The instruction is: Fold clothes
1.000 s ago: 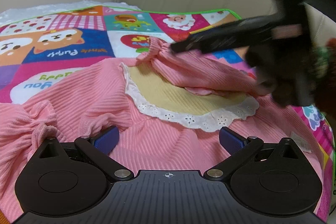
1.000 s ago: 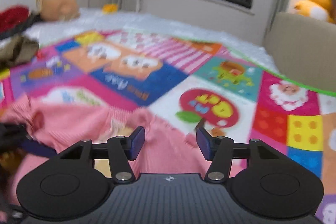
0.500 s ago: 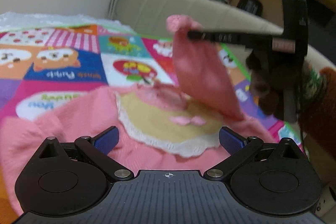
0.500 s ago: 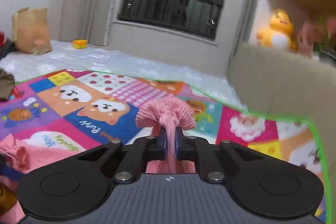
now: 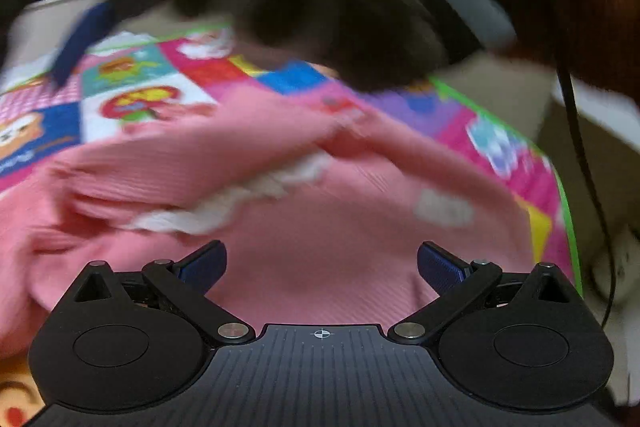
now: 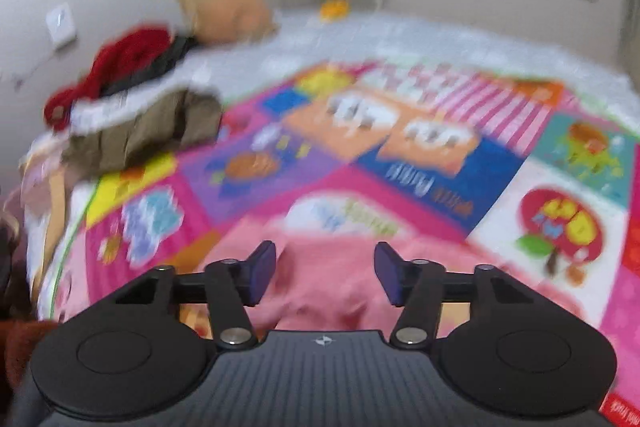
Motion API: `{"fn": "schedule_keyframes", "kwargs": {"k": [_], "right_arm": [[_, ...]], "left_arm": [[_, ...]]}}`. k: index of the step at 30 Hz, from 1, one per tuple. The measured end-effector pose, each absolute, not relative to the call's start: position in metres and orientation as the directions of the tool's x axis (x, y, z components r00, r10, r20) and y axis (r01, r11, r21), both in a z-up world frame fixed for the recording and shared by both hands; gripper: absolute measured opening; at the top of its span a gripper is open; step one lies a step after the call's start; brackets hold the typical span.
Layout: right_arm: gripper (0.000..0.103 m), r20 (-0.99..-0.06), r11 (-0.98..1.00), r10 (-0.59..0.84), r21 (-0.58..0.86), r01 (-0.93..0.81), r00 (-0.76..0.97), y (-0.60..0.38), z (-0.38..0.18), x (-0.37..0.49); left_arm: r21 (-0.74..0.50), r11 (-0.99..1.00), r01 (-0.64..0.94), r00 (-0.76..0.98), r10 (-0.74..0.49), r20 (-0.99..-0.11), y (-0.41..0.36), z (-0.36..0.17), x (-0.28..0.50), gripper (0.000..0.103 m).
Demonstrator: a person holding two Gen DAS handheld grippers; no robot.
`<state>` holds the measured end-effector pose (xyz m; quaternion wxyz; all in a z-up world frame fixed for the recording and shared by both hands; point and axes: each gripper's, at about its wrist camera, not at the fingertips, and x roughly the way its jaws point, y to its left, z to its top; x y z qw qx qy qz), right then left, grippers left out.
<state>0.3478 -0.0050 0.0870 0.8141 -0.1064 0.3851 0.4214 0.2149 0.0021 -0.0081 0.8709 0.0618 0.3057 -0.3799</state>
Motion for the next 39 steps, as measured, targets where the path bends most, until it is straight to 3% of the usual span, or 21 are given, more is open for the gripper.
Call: {"fn": "schedule_keyframes", "kwargs": {"k": [3,9,11,14,20,26,33,39], "right_arm": [[0.054,-0.770,0.592,0.579,0.172,-0.787,0.267,0.024,0.066,0.344],[0.051,-0.794,0.516,0.569,0.142,-0.845,0.215,0.074,0.034,0.339],[0.020,-0.803,0.501,0.559,0.128,-0.856,0.207,0.084,0.024,0.340],[0.012,-0.782,0.503,0.570,0.091,-0.859,0.251,0.084,0.028,0.337],[0.011,-0.669,0.570,0.611,0.001,-0.822,0.423,0.042,0.088,0.333],[0.011,-0.586,0.733,0.517,-0.074,-0.677,0.624,-0.031,0.128,0.351],[0.011,-0.547,0.860,0.404,-0.048,-0.509,0.733,-0.106,0.128,0.366],[0.011,-0.571,0.901,0.347,-0.018,-0.434,0.744,-0.160,0.099,0.364]], "left_arm": [[-0.098,0.710,0.698,0.515,-0.592,-0.620,-0.004,-0.022,0.216,0.103],[-0.155,0.712,0.685,0.498,-0.613,-0.613,0.005,-0.022,0.220,0.103],[-0.158,0.711,0.685,0.498,-0.615,-0.611,0.006,-0.022,0.220,0.103],[-0.158,0.714,0.682,0.503,-0.615,-0.607,0.009,-0.021,0.220,0.103],[-0.159,0.726,0.669,0.522,-0.612,-0.594,0.015,-0.016,0.220,0.103],[-0.175,0.738,0.651,0.541,-0.614,-0.575,0.026,-0.011,0.224,0.103],[-0.201,0.748,0.633,0.548,-0.616,-0.565,0.022,-0.008,0.220,0.103],[-0.262,0.765,0.589,0.568,-0.621,-0.540,0.037,0.000,0.229,0.103]]}}
